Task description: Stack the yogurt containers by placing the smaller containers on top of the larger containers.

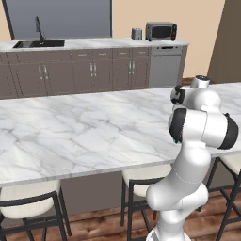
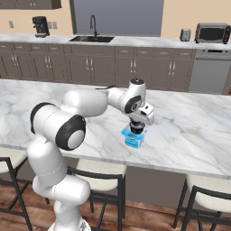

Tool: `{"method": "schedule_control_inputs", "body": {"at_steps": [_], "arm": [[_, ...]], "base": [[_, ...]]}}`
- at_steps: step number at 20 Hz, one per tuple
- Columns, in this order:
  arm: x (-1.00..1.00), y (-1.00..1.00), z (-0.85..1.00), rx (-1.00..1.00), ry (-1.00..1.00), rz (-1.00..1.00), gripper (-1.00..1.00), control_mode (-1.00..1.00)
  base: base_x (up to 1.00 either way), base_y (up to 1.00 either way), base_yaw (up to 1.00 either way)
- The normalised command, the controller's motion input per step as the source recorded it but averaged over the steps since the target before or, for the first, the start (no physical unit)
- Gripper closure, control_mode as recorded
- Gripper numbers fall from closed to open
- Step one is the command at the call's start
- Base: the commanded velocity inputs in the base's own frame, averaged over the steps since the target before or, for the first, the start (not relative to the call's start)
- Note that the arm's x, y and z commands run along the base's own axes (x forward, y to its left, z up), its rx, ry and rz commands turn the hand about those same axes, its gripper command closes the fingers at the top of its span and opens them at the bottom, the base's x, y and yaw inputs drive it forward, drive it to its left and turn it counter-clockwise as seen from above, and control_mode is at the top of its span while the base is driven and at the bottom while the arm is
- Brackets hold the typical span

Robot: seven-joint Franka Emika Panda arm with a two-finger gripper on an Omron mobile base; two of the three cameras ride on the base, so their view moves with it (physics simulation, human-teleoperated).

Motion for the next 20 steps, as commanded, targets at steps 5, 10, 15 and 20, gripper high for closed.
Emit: {"method": "schedule_control_inputs", "body": {"at_steps": [5,10,15,20], "arm": [[0.02,0.0,0.0,0.0,0.0,0.0,1.0,-1.0],[0.0,0.0,0.0,0.0,0.0,0.0,1.0,-1.0],[0.08,0.0,0.0,0.0,0.0,0.0,1.0,-1.0],[0.01,0.0,0.0,0.0,0.0,0.0,1.0,-1.0]], "base": [[0.0,0.0,0.0],[0.0,0.0,0.0],[0.0,0.0,0.0],[0.0,0.0,0.0]]}}
